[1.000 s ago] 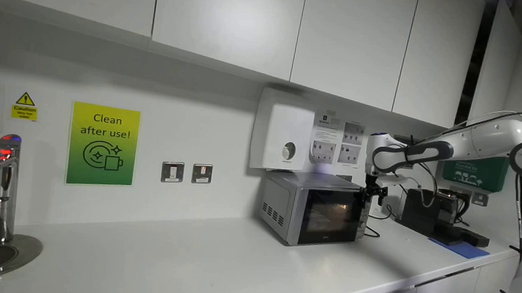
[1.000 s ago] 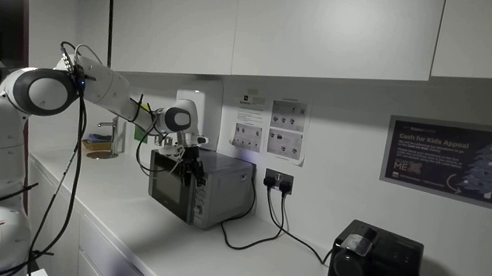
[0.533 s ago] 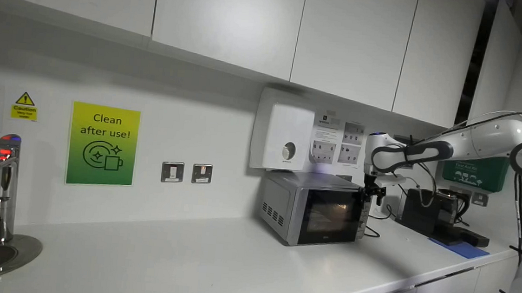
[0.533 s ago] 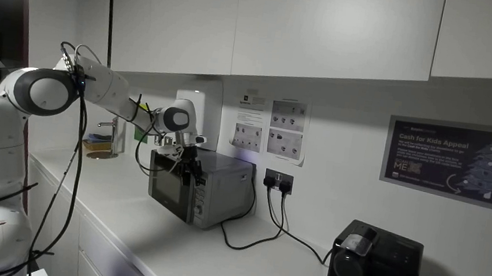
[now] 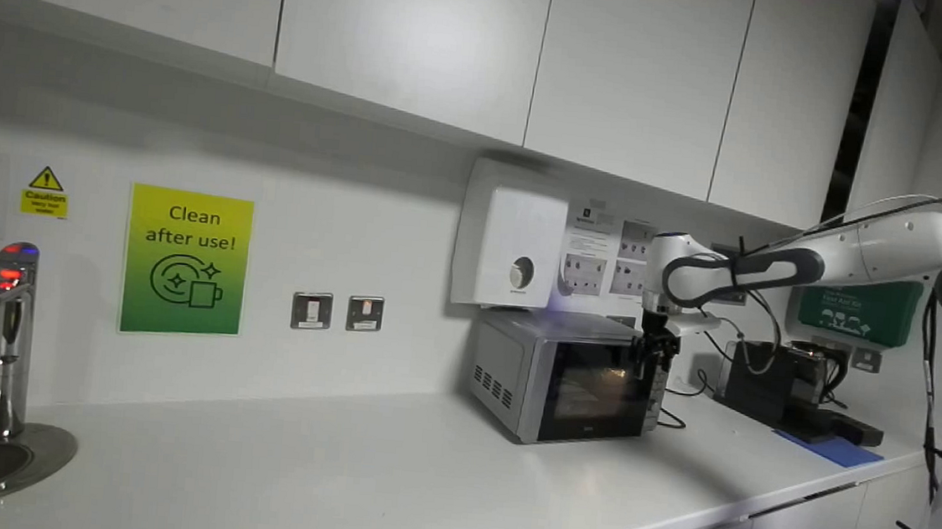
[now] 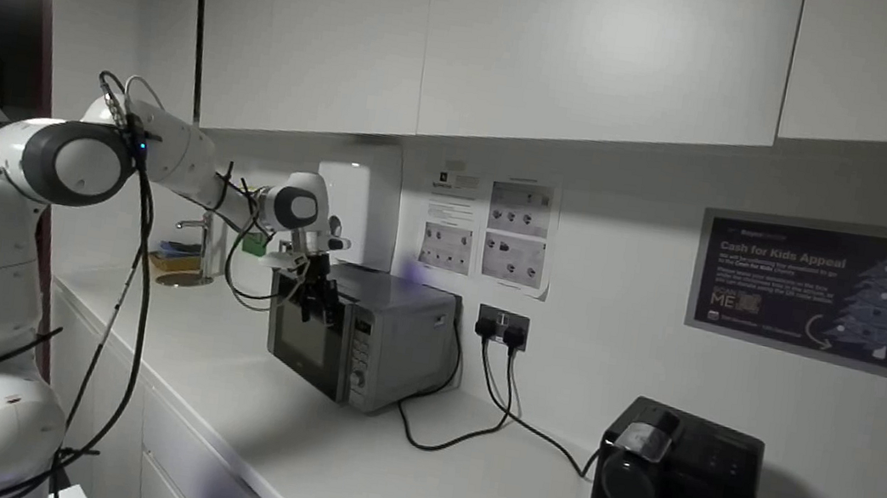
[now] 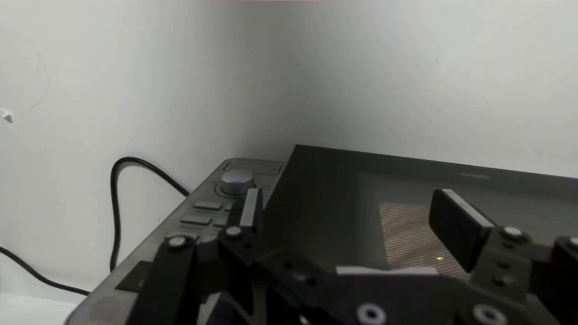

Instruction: Close the microwave door fully

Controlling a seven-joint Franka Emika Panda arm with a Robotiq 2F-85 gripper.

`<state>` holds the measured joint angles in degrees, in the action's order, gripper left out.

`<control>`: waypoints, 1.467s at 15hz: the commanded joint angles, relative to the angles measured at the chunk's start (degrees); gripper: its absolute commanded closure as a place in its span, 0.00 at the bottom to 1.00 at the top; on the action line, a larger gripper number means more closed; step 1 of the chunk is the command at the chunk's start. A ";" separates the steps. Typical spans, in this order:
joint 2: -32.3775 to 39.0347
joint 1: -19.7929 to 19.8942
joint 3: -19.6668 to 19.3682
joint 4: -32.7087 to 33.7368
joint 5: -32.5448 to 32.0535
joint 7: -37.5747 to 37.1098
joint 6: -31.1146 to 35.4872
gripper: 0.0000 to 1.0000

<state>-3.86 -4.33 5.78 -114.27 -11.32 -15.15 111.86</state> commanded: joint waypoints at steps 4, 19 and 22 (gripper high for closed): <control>-10.14 -2.24 1.41 -4.44 12.51 0.94 -4.66 0.00; -25.15 -6.21 9.44 -4.57 19.49 -3.18 -34.92 0.00; -28.84 -5.48 9.78 -5.21 19.11 -5.36 -38.19 0.00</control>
<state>-28.20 -10.79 15.36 -118.19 7.72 -18.31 76.59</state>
